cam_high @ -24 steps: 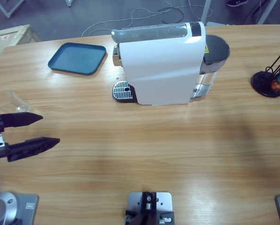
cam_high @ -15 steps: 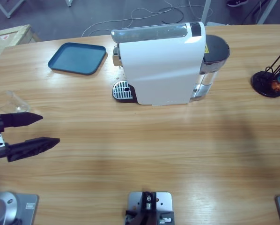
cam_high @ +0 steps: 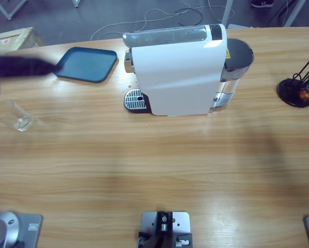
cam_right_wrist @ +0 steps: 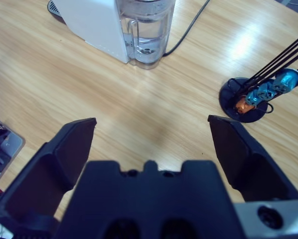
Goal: Pour coffee
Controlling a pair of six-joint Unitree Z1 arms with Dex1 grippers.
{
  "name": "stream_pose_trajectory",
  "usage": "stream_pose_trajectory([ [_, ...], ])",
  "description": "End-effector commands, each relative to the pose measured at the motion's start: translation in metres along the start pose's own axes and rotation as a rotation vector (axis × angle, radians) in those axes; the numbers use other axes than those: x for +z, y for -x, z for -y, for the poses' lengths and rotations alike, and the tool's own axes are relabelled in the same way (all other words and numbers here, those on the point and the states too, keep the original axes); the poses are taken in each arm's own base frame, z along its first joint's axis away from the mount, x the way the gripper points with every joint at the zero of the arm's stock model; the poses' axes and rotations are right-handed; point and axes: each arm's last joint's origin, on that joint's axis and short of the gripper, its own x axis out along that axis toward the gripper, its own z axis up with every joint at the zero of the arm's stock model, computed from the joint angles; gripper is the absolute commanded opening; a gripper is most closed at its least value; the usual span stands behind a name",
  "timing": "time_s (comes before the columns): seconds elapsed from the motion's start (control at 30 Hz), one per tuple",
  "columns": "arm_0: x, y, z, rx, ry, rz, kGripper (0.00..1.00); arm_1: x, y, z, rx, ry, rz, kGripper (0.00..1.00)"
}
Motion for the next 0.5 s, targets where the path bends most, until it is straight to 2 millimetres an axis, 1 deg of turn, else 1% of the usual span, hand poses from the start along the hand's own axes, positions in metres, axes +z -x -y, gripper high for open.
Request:
stream_pose_trajectory([
  [0.03,0.049,-0.101,-0.023,-0.106,0.372,-0.18,0.973,-0.006,0.001,0.001,-0.007,0.006,0.009,1.0],
  [0.13,0.047,-0.125,-0.03,-0.1,0.431,-0.233,0.951,-0.006,0.001,0.001,-0.007,0.006,0.009,1.0],
  [0.23,0.054,-0.14,-0.03,-0.152,0.439,-0.257,0.921,-0.007,0.001,0.001,-0.007,0.006,0.009,1.0],
  [0.3,0.06,-0.148,-0.031,-0.156,0.441,-0.257,0.885,-0.007,0.001,0.001,-0.006,0.006,0.01,1.0],
  [0.43,0.071,-0.155,-0.031,-0.16,0.432,-0.233,0.877,-0.007,0.002,0.001,-0.006,0.006,0.012,1.0],
  [0.47,0.072,-0.156,-0.031,-0.159,0.431,-0.233,0.835,-0.007,0.002,0.001,-0.006,0.006,0.011,1.0],
  [0.5,0.072,-0.158,-0.031,-0.158,0.432,-0.234,0.763,-0.007,0.002,0.001,-0.006,0.006,0.012,1.0],
])
